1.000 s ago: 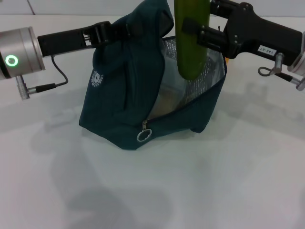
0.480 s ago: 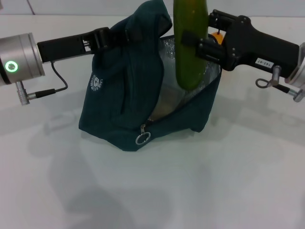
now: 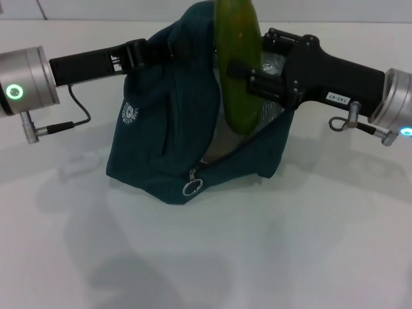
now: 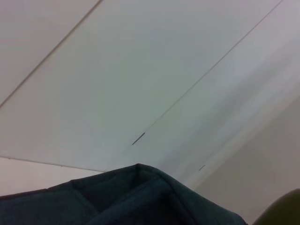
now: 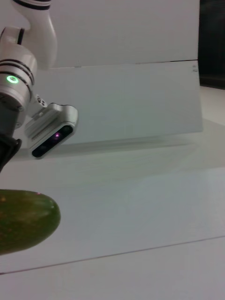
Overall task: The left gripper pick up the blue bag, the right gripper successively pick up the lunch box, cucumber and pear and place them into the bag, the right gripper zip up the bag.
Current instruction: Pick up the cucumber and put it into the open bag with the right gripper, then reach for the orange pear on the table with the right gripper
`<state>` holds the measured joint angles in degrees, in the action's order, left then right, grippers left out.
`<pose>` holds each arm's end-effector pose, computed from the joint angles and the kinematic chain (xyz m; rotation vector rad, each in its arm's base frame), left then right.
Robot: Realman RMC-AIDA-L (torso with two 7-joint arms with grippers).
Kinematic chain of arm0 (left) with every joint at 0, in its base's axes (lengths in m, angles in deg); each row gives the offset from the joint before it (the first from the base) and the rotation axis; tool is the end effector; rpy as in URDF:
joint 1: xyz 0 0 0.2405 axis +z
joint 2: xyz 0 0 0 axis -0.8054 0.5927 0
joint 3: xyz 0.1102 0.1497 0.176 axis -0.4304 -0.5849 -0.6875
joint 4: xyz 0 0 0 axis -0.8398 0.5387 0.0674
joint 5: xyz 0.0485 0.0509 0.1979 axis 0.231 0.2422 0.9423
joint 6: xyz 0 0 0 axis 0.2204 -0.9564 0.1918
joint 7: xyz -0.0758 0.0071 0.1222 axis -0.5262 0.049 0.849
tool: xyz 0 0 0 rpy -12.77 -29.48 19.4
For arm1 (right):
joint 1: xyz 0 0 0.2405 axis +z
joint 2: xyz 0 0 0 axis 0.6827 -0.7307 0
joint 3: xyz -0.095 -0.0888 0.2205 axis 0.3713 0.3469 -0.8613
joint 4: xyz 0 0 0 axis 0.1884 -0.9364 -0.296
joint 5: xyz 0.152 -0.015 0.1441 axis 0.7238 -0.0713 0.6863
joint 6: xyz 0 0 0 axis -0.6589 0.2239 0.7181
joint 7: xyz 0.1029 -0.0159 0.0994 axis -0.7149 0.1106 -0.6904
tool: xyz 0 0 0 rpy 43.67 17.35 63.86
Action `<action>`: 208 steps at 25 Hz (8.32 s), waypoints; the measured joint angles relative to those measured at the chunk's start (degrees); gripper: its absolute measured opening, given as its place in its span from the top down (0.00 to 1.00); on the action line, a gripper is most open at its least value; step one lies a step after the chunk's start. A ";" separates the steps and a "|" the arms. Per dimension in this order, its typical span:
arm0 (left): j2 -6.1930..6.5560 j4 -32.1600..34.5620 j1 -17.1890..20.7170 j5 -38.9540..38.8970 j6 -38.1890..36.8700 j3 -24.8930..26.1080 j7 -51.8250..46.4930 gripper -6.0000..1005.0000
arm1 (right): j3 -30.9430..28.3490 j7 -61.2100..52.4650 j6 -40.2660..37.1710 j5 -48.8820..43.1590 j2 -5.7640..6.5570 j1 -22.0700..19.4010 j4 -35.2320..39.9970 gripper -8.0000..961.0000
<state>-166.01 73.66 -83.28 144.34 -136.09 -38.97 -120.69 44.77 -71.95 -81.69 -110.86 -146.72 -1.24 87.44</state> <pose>-0.2159 0.3520 0.0363 -2.4612 -1.3603 -1.1519 0.1574 0.3635 -0.0359 -2.5859 0.1764 1.2647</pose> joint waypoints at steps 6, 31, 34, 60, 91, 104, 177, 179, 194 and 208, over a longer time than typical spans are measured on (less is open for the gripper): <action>0.00 0.01 0.01 0.00 0.06 0.08 0.03 0.95 | 0.51 0.03 0.59 0.06 0.00 0.05 0.00 0.31; 0.09 0.01 -0.01 0.07 0.27 0.35 0.34 0.95 | 9.96 -0.99 3.59 6.61 0.00 0.10 0.60 0.29; 0.09 0.01 -0.03 0.07 0.27 0.36 0.71 0.95 | 10.10 -2.10 4.63 6.71 0.00 0.12 0.64 0.29; 0.00 0.01 0.16 0.06 0.24 0.35 0.59 0.95 | 10.14 -2.91 5.04 8.84 0.00 -0.83 0.71 0.28; 0.43 0.01 1.98 -0.96 1.45 0.60 1.02 0.95 | 1.02 1.55 23.05 10.54 5.25 -7.69 3.25 0.28; 0.65 -1.57 3.35 -0.57 5.12 0.62 2.74 0.95 | 1.07 4.66 34.69 7.36 2.42 -2.35 4.91 0.29; 0.18 -2.98 2.65 -1.18 6.28 0.62 3.37 0.95 | -2.43 8.12 42.01 7.66 0.00 8.37 -7.30 0.59; 0.18 -2.98 2.65 -1.18 6.47 0.62 3.37 0.95 | -2.44 8.13 42.04 7.66 0.00 8.54 -7.32 0.59; 0.18 -3.01 2.30 -1.16 7.27 0.62 3.39 0.95 | -2.45 8.83 43.32 7.91 0.00 10.33 -9.33 0.62; 0.44 -4.86 0.98 -1.16 7.57 0.62 3.72 0.95 | -2.26 10.53 43.28 8.00 0.01 10.56 -9.93 0.72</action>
<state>-165.57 68.80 -82.30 143.18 -128.52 -38.35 -116.97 42.51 -61.41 -38.41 -102.86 -146.72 9.32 77.51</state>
